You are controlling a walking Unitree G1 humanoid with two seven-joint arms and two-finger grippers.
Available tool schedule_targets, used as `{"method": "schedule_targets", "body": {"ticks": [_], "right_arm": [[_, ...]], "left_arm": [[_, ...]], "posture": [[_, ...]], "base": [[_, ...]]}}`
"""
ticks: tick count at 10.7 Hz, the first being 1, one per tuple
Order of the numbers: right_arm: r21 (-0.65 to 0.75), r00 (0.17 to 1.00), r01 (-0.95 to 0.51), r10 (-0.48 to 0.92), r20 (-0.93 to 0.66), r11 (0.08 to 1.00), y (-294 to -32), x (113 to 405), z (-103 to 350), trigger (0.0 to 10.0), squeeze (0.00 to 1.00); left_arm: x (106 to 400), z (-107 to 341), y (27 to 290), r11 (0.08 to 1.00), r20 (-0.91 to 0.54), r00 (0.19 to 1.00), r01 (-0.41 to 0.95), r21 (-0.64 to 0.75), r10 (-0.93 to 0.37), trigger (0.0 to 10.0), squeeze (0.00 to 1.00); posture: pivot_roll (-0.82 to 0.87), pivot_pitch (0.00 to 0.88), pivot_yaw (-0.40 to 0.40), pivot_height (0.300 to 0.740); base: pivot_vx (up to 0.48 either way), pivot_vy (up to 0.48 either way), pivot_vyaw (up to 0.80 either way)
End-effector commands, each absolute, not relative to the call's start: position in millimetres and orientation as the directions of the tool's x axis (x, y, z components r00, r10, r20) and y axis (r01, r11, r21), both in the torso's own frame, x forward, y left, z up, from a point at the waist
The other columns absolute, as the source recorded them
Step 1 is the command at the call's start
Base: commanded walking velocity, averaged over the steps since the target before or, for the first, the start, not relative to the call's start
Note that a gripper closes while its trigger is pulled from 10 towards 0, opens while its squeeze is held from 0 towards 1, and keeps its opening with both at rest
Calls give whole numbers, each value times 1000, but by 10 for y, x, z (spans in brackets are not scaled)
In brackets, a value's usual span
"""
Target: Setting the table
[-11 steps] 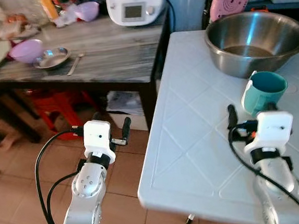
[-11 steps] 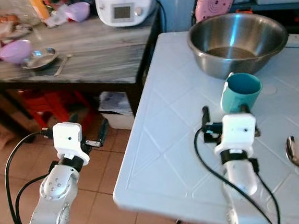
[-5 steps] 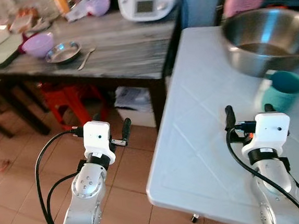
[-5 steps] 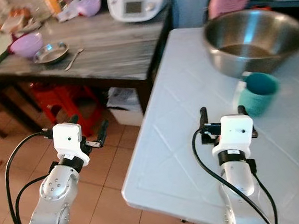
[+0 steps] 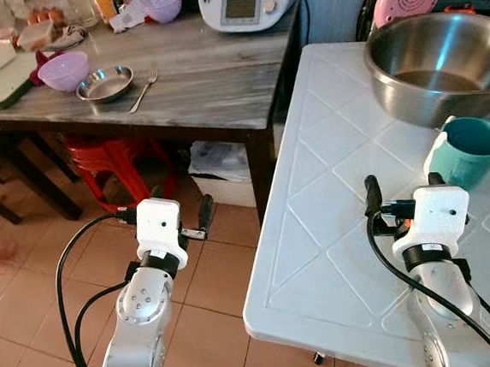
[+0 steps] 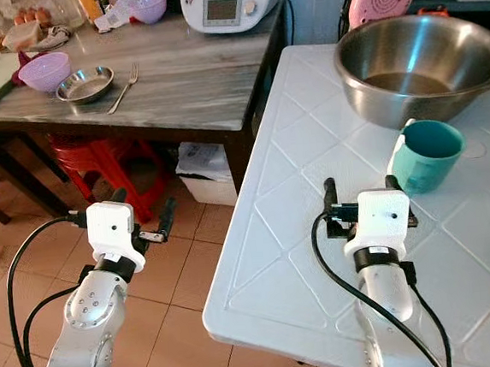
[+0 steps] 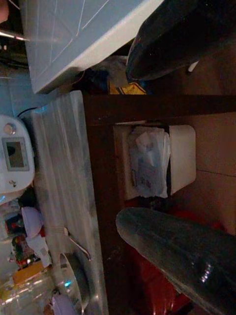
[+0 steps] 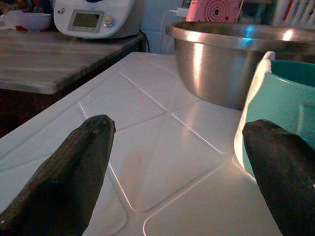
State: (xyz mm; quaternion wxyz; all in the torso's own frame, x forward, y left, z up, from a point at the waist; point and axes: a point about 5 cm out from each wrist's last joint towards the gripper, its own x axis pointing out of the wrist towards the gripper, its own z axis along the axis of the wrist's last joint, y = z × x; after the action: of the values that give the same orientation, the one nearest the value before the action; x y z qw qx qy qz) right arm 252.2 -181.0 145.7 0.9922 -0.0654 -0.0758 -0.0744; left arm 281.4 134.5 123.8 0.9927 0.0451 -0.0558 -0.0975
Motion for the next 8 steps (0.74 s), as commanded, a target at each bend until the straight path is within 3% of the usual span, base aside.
{"method": "schedule_targets", "body": {"ticks": [1, 5, 8], "right_arm": [[-113, 978, 159, -140, 156, 981, -1793, 2508, 1442, 10000, 0], [-112, 978, 160, -141, 155, 981, -1797, 2518, 1437, 10000, 0], [-107, 978, 167, -151, 146, 980, -1802, 2502, 1420, 10000, 0]], "left_arm": [[2797, 1213, 1389, 978, 85, 979, 174, 112, -184, 10000, 0], [2800, 1200, 1374, 977, 75, 979, 179, 114, -189, 10000, 0], [2802, 1207, 1354, 972, 89, 972, 206, 114, -217, 10000, 0]], "posture": [[-143, 138, 120, 740], [-145, 137, 121, 740], [-151, 138, 127, 740]], "base": [[0, 0, 0], [-193, 0, 0], [0, 0, -160]]}}
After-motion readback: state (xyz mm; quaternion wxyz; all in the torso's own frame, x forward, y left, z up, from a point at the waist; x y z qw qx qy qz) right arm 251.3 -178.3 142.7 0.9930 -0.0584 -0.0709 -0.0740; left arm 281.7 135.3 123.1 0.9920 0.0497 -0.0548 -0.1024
